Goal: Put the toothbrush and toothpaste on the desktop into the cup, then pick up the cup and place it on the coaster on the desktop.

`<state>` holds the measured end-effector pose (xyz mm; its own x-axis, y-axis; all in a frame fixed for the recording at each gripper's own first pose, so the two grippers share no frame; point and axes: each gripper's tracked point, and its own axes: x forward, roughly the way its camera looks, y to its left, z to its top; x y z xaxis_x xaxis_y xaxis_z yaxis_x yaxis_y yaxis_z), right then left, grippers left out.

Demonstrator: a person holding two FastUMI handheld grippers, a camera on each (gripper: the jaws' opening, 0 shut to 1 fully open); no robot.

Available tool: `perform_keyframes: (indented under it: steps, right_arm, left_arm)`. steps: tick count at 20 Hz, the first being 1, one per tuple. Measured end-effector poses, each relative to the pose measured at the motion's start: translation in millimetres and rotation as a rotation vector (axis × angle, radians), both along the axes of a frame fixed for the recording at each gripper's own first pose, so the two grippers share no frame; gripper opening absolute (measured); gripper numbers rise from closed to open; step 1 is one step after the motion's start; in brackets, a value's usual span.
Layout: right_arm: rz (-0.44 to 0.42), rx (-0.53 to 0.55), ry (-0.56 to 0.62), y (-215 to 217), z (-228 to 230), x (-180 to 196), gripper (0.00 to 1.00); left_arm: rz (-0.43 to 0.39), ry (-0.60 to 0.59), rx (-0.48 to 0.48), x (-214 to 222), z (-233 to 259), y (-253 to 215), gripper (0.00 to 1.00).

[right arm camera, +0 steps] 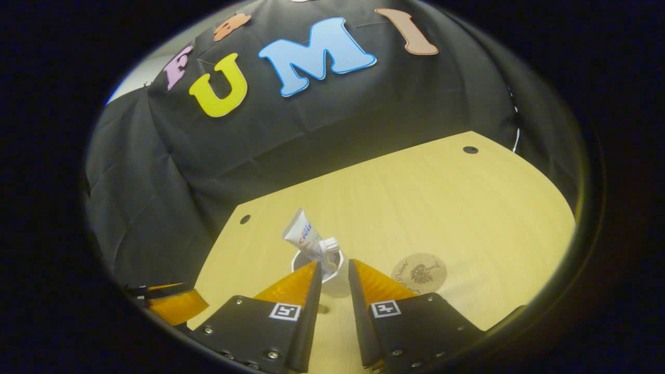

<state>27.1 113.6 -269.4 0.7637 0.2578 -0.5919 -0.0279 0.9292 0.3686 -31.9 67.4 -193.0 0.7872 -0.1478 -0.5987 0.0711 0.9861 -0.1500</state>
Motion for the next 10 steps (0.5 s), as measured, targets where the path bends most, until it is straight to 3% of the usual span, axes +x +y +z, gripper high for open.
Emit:
perform_keyframes:
  steps: [10]
  right_arm:
    - [-0.100,-0.028,0.039,-85,5,-14,0.35]
  left_arm:
    - [-0.207,0.282,0.060,49,-65,-62,0.77]
